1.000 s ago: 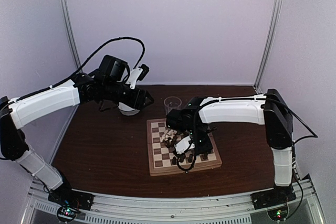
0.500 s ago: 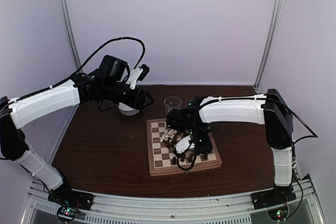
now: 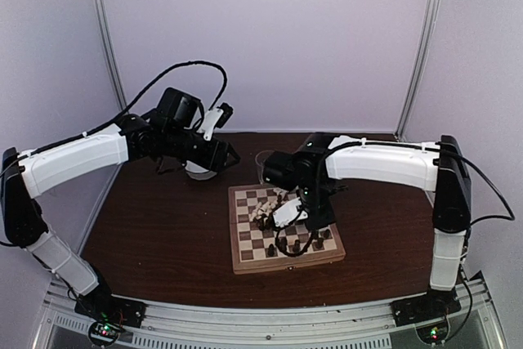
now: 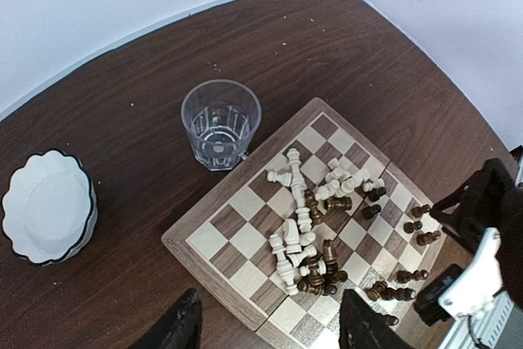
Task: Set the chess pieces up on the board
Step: Pick up the pawn from the chessboard.
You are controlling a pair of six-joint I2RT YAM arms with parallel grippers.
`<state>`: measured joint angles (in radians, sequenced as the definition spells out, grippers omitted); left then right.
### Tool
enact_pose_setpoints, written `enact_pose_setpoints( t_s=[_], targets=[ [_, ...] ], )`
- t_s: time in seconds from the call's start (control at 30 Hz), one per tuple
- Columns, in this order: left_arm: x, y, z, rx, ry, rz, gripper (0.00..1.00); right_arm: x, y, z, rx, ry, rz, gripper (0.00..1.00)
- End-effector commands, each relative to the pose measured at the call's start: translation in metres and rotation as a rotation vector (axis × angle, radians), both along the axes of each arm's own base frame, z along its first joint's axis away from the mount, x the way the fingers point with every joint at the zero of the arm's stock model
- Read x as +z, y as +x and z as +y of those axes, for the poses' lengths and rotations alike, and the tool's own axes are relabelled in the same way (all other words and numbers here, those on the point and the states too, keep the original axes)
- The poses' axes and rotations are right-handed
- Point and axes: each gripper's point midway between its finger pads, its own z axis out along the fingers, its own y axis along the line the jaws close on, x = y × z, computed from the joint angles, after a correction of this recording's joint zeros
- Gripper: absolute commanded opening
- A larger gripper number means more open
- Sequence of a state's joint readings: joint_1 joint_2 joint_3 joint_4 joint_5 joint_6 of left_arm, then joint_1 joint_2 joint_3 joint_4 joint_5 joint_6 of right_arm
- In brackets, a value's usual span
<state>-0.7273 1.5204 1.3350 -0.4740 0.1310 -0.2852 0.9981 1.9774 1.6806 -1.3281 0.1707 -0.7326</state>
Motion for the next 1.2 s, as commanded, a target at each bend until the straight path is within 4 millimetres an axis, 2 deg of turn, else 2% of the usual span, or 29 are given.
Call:
enact_pose_setpoints(
  t_s=[0.0,0.27,0.37,0.53,0.67,0.87,1.03,1.17],
  targets=[
    [-0.011,0.014,0.007,0.021,0.028,-0.005,0.57,0.034,-0.005,-0.001,-0.005,0.092,-0.033,0.30],
    [-0.025,0.021,0.003,-0.015,0.084,-0.014,0.57,0.069,-0.010,-0.008,-0.021,0.225,-0.086,0.33],
    [-0.025,0.023,0.000,-0.017,0.084,-0.006,0.57,0.086,-0.008,-0.015,-0.044,0.290,-0.114,0.34],
    [-0.022,0.023,-0.003,-0.019,0.080,0.019,0.57,0.108,-0.002,-0.032,-0.120,0.422,-0.141,0.37],
    [-0.027,0.018,-0.003,-0.018,0.068,0.059,0.56,0.128,0.006,-0.049,-0.199,0.551,-0.189,0.41],
    [-0.040,0.008,-0.002,-0.024,0.064,0.119,0.55,0.134,0.017,-0.069,-0.351,0.725,-0.181,0.46],
    [-0.051,0.004,0.003,-0.022,0.100,0.154,0.55,0.131,0.027,-0.081,-0.438,0.796,-0.189,0.49],
    [-0.062,0.001,0.007,-0.014,0.134,0.183,0.54,0.130,0.035,-0.090,-0.500,0.852,-0.200,0.54]
  ],
)
